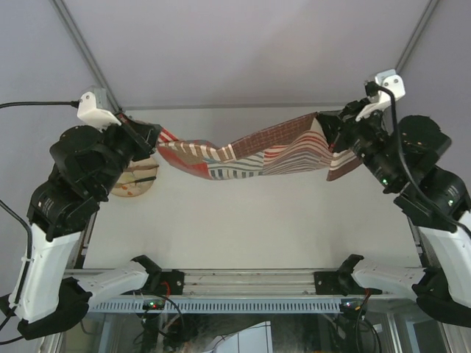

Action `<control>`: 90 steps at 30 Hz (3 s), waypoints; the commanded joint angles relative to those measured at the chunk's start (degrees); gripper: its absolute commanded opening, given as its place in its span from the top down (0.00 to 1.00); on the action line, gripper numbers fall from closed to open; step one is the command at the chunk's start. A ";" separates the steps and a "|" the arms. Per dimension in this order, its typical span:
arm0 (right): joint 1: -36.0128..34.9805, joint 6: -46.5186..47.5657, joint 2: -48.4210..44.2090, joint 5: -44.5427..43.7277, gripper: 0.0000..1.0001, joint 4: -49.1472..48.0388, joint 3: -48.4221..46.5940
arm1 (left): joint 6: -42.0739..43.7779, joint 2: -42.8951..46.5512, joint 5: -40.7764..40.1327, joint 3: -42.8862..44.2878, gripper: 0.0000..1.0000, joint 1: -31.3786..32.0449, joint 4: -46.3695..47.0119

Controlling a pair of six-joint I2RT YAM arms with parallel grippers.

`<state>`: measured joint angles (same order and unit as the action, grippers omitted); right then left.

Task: Set the dinner table for one person
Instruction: Flatten out the napkin at the center of the board.

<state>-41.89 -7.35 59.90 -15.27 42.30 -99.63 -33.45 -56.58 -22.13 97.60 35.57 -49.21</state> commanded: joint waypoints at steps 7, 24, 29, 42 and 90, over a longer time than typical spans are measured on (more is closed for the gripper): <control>-7.29 -0.09 -3.05 -6.44 1.00 0.13 3.05 | -2.36 2.57 5.90 -0.09 1.00 -0.28 0.59; -16.31 -5.49 -7.95 -15.84 1.00 3.43 13.47 | -7.56 12.85 7.82 -14.21 1.00 -0.24 -2.22; -8.03 -4.65 -6.78 -9.67 1.00 0.20 16.90 | -5.85 10.68 5.79 -17.08 1.00 -0.33 1.52; 18.09 -4.43 4.16 11.85 1.00 -13.14 21.38 | -2.03 -7.43 14.18 -17.77 1.00 -13.42 12.67; 29.46 1.36 61.09 17.02 1.00 -24.72 -11.23 | -1.81 -68.34 16.43 26.84 0.50 -25.57 14.14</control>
<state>-13.19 -7.35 119.57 3.44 21.76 -105.80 -36.40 -124.01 -5.41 118.45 10.81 -36.73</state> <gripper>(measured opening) 0.003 0.317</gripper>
